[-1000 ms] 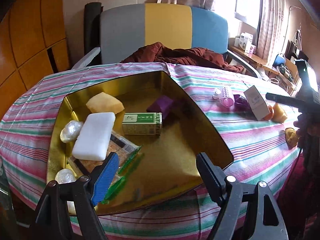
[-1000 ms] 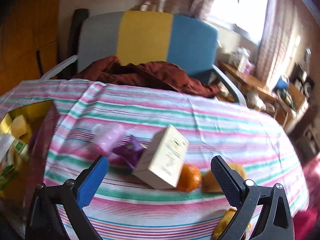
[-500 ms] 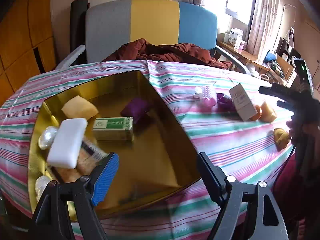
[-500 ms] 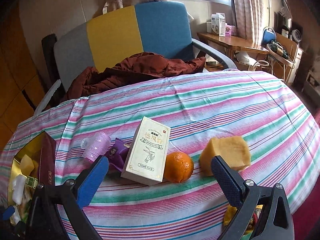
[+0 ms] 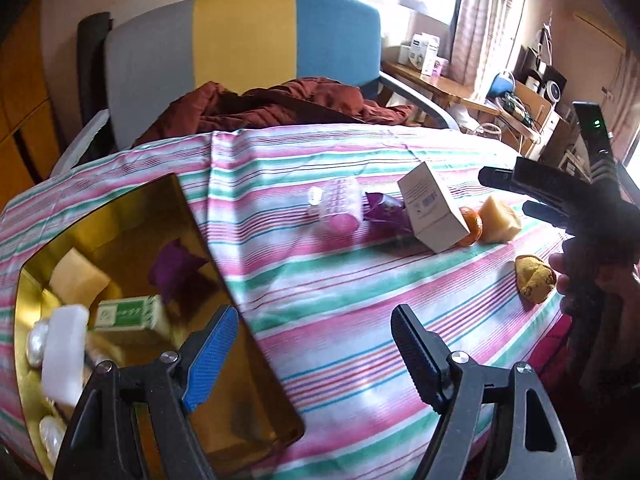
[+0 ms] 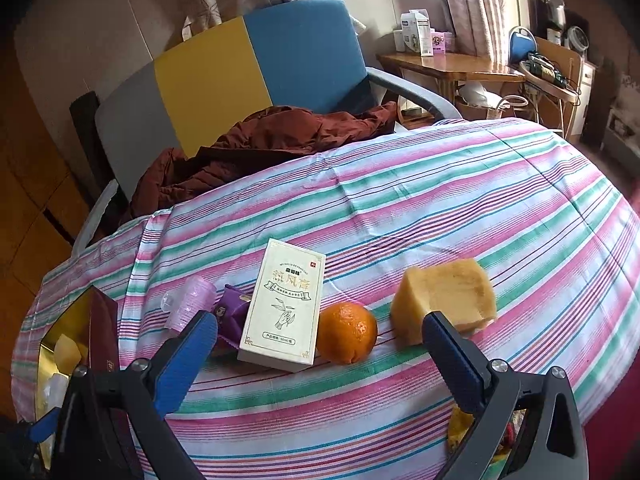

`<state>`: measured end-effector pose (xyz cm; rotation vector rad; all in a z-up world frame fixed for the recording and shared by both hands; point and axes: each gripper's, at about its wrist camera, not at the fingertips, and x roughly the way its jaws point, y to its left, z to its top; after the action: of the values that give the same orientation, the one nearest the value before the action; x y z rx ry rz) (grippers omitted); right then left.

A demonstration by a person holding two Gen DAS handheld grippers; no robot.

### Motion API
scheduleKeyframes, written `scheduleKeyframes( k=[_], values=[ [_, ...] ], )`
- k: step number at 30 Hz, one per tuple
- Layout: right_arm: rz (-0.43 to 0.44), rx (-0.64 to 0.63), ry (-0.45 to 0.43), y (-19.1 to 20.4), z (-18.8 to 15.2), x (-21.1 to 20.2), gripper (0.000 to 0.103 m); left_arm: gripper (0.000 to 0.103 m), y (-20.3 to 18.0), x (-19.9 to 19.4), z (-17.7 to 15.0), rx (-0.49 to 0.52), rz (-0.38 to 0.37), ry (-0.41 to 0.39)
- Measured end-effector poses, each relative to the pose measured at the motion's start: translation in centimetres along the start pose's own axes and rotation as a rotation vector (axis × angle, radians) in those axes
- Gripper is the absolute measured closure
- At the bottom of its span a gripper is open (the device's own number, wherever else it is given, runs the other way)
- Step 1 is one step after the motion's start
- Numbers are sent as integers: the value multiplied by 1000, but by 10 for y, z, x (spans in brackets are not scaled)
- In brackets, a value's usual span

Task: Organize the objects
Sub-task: 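Move both grippers back over the table toward the remaining items, then grasp the pink hair roller with the left gripper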

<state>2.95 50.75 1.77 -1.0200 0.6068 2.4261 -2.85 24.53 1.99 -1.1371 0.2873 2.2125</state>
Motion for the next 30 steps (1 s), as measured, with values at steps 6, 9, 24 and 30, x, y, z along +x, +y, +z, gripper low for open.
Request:
scheduleKeyframes(
  k=[6,9,24,30],
  values=[
    [45,89,12,-15,3,-1,0,23,-9,25,21,18,-5,38],
    [61,114,20,-18,3,0,0,23,-11,40,36,19,13,53],
    [121,115,39,-15,2,0,0,19,-17,134,103,-6,30,139],
    [122,122,51,-18,2,3,0,19,-20,167,107,4,27,192]
  ],
)
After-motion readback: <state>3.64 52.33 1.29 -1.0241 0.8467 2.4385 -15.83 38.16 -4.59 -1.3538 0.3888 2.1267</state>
